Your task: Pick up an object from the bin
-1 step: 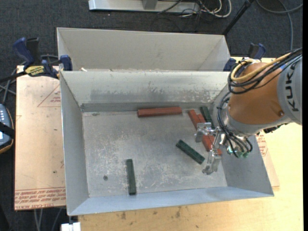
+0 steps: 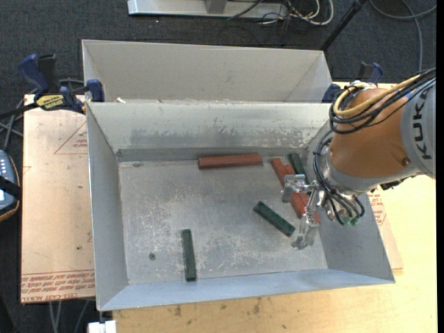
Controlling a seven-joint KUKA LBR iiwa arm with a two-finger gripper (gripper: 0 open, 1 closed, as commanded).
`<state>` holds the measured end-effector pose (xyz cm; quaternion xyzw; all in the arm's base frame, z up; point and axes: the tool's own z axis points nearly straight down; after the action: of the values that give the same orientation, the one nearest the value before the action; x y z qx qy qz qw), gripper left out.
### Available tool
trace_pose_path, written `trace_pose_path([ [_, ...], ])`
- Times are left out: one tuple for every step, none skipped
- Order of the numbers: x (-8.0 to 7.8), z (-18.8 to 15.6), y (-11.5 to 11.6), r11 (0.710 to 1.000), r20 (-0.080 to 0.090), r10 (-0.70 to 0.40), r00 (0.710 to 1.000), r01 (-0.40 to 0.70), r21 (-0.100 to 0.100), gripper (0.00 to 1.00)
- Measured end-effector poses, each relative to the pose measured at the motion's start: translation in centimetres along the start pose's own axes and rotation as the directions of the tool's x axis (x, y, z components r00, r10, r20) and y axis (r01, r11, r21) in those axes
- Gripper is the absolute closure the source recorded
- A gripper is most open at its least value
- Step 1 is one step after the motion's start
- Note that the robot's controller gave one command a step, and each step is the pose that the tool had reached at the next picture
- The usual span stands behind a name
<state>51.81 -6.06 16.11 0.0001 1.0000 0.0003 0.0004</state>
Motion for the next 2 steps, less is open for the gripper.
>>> trace_pose_path([
  [-1.0,4.2,0.6,0.993,0.004,0.119,0.993,-0.119,0.0,0.0],
  [-1.6,5.3,1.0,0.97,-0.003,0.241,0.97,-0.241,0.0,0.0],
])
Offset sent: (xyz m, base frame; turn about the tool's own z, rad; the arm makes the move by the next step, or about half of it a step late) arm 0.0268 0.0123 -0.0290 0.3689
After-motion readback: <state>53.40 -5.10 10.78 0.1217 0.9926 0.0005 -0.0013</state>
